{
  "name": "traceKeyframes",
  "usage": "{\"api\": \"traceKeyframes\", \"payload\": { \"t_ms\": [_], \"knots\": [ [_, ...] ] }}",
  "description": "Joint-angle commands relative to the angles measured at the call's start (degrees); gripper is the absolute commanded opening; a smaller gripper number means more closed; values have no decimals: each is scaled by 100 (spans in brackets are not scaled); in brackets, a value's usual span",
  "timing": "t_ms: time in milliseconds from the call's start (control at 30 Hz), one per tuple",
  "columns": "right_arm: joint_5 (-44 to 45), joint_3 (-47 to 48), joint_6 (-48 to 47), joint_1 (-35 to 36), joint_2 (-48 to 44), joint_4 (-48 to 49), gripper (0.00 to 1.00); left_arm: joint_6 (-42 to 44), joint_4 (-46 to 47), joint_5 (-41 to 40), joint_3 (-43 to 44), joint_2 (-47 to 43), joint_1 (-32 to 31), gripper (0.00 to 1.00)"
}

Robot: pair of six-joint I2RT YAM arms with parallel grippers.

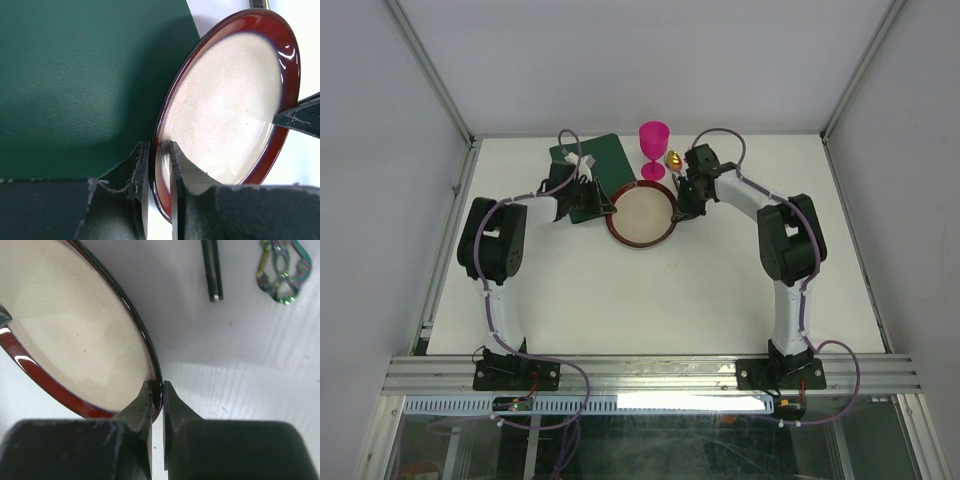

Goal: Set the dinner table for one person
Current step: Place the plate at the center of the board.

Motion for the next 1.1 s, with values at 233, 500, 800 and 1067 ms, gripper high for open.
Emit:
{"api": "traceKeyframes", "payload": {
  "t_ms": [233, 500, 800, 1067],
  "knots": [
    [735, -485, -200, 227, -963, -166, 0, 138, 29, 306, 60, -191, -988, 0],
    [1136, -903, -108, 93, -1129, -157, 0, 40, 26, 290, 399, 147, -1398, 0],
    [1347, -1124, 67, 36, -978, 149, 0, 30, 35, 291, 661, 544, -1572, 0],
    [1495, -988, 187, 34, -961, 119, 0, 244, 21, 123, 329, 371, -1347, 0]
  ]
}}
